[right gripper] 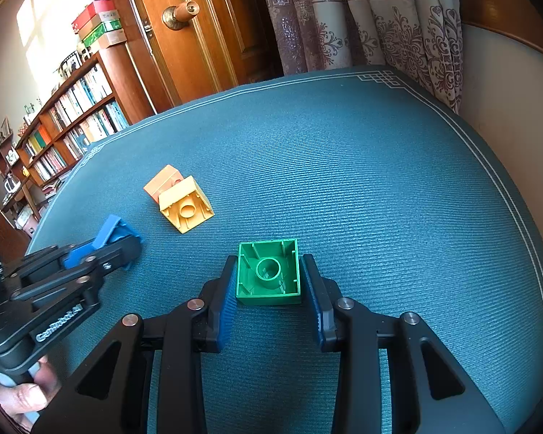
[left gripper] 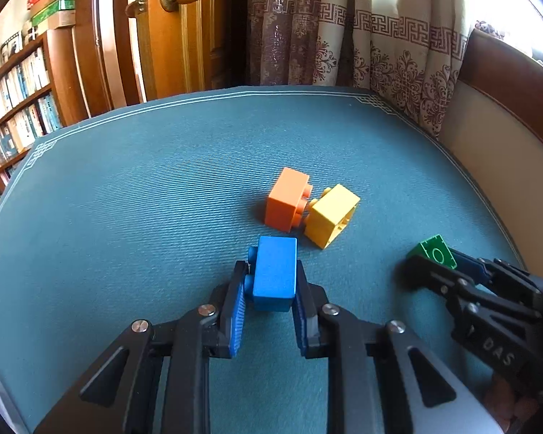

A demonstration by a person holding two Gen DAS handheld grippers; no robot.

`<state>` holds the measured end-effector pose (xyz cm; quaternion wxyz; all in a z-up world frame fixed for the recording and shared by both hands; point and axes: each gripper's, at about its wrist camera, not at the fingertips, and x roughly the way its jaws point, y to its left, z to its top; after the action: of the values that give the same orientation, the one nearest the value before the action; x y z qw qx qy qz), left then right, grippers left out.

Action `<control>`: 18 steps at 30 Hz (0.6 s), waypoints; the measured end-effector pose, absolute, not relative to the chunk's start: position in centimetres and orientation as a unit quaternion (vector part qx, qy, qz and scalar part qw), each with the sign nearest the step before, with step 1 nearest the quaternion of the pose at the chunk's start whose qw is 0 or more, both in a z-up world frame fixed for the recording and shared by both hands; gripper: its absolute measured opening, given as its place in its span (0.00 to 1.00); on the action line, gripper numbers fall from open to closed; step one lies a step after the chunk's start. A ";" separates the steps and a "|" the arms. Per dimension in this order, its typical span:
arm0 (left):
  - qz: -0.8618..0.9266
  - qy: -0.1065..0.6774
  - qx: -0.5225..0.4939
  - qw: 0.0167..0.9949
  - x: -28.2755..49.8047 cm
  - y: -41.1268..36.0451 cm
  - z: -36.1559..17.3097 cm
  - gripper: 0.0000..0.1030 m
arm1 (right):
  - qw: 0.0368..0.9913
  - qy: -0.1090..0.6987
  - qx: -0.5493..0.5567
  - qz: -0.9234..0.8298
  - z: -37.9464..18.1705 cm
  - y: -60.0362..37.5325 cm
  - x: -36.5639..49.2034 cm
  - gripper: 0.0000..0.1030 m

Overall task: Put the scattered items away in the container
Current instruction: 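Carry the blue and green bricks over the bowl and release both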

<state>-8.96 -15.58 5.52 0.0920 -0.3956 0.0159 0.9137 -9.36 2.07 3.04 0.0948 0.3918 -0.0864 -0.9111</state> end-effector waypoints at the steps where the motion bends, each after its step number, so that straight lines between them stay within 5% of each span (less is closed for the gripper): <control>1: 0.914 0.015 -0.396 0.090 -8.8 -15.8 5.7 0.25 | 0.095 -0.087 0.392 -0.911 3.1 2.1 -9.4 0.35; 18: 0.922 -0.004 -0.385 0.044 -4.0 -20.7 7.3 0.25 | 0.090 -0.070 0.397 -0.911 3.3 0.0 -7.4 0.35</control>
<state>-3.98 -20.74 7.25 0.0443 -0.3845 -0.0043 0.9220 -7.35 -0.03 3.27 0.0900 0.3969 -0.0699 -0.9107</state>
